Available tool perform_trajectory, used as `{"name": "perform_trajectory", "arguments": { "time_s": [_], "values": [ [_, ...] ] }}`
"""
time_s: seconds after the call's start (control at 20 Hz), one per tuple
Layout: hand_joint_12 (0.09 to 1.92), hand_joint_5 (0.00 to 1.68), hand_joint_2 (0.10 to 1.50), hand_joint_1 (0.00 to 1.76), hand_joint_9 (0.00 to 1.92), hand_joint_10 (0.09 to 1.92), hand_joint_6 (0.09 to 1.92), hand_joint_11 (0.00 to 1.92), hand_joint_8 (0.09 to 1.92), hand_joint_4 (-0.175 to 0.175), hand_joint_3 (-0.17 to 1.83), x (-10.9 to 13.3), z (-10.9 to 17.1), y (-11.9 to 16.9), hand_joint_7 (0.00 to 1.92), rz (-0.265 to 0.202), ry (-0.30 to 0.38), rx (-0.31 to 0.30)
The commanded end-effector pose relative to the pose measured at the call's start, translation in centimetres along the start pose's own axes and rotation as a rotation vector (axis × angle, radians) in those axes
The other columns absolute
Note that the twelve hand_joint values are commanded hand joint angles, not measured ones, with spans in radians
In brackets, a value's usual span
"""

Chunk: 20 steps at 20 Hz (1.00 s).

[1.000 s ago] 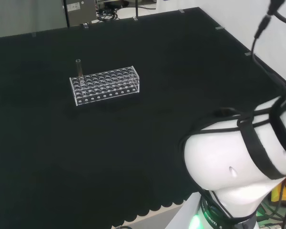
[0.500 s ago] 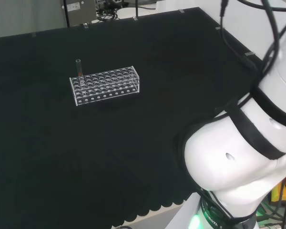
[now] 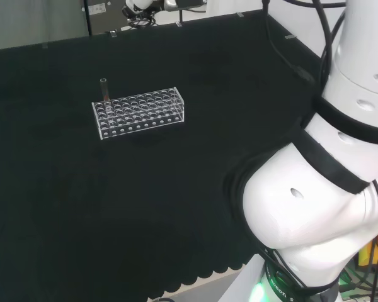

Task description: Pick up the test tube.

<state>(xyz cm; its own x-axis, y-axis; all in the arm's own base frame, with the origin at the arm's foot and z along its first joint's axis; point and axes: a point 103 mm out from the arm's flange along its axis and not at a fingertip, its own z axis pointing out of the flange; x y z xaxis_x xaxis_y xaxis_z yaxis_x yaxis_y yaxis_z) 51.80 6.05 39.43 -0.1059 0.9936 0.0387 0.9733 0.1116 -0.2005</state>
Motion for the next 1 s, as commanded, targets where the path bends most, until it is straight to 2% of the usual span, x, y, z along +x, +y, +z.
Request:
{"name": "perform_trajectory", "arguments": {
  "time_s": [0.05, 0.2, 0.35, 0.6, 1.0],
  "values": [
    [1.54, 0.29, 0.83, 0.67, 0.16, 0.98, 0.09, 0.0, 0.92, -0.131, 0.35, 2.9, 5.3, 6.0, 0.25, -0.043, 0.0, 0.096],
    [1.55, 0.3, 0.82, 0.67, 0.19, 0.97, 0.09, 0.0, 0.92, -0.134, 0.36, 3.3, 6.6, 7.1, 0.29, -0.05, -0.011, 0.12],
    [1.56, 0.32, 0.81, 0.67, 0.27, 0.94, 0.09, 0.0, 0.91, -0.139, 0.38, 3.6, 7.6, 8.1, 0.41, -0.055, -0.023, 0.136],
    [1.58, 0.4, 0.8, 0.68, 0.48, 0.87, 0.09, 0.03, 0.89, -0.152, 0.42, 4.1, 9.3, 9.4, 0.61, -0.062, -0.048, 0.164],
    [1.57, 0.45, 0.8, 0.7, 0.57, 0.85, 0.09, 0.05, 0.89, -0.157, 0.44, 4.6, 12.3, 10.4, 0.67, -0.063, -0.068, 0.244]
  ]
}}
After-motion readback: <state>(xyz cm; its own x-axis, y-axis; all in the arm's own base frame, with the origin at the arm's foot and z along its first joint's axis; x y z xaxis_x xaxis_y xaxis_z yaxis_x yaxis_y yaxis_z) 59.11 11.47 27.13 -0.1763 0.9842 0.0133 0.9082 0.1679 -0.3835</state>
